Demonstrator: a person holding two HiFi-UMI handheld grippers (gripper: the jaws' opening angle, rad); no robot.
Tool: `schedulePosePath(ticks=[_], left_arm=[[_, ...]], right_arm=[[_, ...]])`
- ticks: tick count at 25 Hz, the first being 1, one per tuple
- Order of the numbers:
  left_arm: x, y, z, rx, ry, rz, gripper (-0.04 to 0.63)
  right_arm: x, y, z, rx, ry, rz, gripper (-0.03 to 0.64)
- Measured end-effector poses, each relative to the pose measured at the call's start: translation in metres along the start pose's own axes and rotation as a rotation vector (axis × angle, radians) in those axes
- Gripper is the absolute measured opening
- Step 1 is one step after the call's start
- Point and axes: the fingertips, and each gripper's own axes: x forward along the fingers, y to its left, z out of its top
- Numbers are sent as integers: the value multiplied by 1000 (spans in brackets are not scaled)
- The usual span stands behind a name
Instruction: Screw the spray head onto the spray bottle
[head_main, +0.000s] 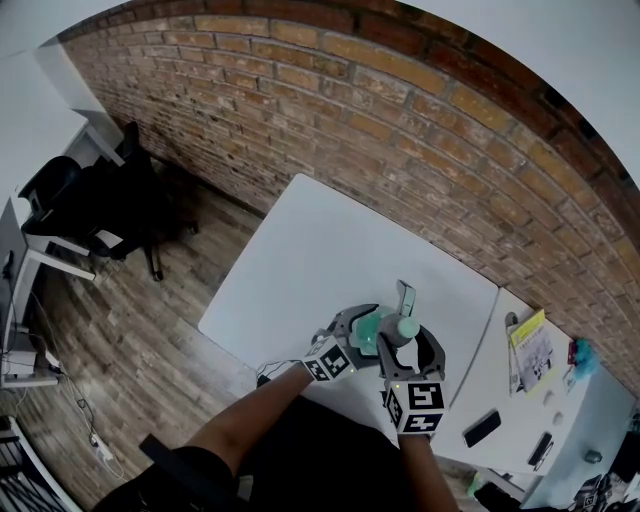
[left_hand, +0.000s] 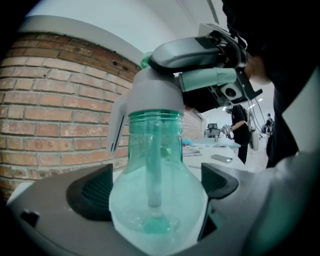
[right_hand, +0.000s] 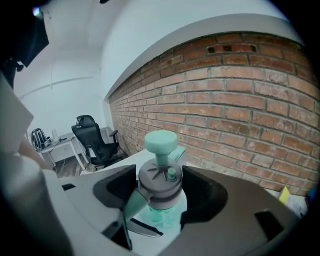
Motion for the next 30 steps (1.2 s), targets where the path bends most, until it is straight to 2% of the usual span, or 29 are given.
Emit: schedulePosePath(ticks=[3,6,16,20,25,30], left_arm=[[0,0,0,-1,0,3,549],[0,0,-1,-6,4,-1,548],[-3,-2,-2,-9,14,-13,545],[-4,-3,-4,-19,16,-6,545],[-6,-3,-3,-24,16,-3,545],[-7,-4,-3,-23,19,7,545]], right_arm=[[0,1,-2,-14,7,19,272],[-1,0,0,-23,-13,73,272],[-3,-2,-5,-76,-15,439,268],[-3,0,-5,-138,3,544,268],[-4,2,-4,-180,10,612,268],[-8,10,-6,-256,27,620,270]])
